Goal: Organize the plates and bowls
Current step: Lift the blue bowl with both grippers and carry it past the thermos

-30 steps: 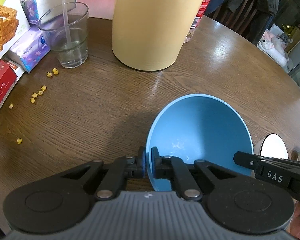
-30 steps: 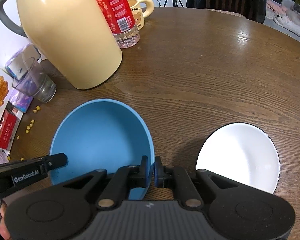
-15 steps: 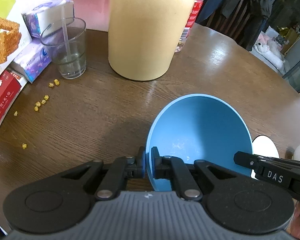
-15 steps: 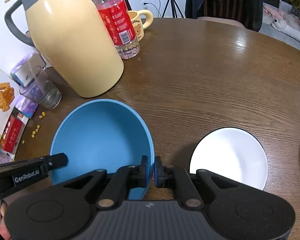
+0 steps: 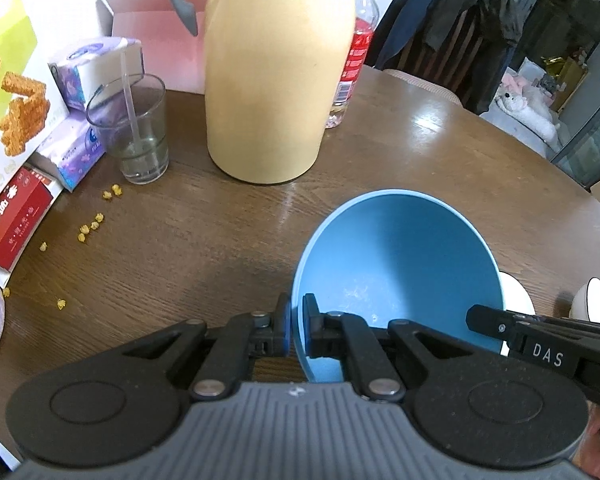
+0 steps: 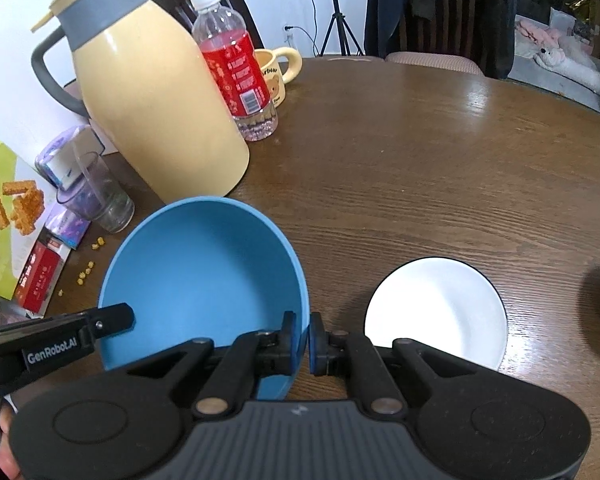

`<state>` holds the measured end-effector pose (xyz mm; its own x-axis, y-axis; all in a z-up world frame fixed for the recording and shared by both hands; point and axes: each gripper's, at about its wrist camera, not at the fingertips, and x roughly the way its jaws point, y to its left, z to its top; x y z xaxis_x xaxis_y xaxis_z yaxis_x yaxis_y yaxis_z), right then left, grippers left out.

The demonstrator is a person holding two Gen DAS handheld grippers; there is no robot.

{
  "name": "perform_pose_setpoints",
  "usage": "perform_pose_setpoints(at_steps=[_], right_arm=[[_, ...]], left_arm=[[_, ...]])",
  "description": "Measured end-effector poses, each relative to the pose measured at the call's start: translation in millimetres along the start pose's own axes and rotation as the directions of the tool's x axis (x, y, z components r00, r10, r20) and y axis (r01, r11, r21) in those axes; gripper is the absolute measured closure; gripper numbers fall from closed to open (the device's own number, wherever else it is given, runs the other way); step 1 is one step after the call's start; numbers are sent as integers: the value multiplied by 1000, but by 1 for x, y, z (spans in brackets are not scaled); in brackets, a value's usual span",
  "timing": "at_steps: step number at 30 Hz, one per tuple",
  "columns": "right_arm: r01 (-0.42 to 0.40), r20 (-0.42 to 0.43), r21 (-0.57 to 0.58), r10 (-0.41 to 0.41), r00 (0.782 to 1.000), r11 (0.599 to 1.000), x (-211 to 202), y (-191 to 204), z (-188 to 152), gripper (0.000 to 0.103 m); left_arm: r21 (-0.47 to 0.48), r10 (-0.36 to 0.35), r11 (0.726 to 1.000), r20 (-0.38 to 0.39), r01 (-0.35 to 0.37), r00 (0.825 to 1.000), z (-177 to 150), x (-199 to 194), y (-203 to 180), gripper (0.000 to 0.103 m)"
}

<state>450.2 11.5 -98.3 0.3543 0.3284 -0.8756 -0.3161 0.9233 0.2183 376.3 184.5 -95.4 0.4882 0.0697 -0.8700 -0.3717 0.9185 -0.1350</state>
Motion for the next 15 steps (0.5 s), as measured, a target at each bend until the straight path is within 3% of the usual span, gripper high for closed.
perform_pose_setpoints(at_steps=[15], right_arm=[[20, 56, 46, -22, 998, 999, -37, -23, -16, 97]], left_arm=[[71, -31, 997, 31, 29, 999, -10, -23, -32, 96]])
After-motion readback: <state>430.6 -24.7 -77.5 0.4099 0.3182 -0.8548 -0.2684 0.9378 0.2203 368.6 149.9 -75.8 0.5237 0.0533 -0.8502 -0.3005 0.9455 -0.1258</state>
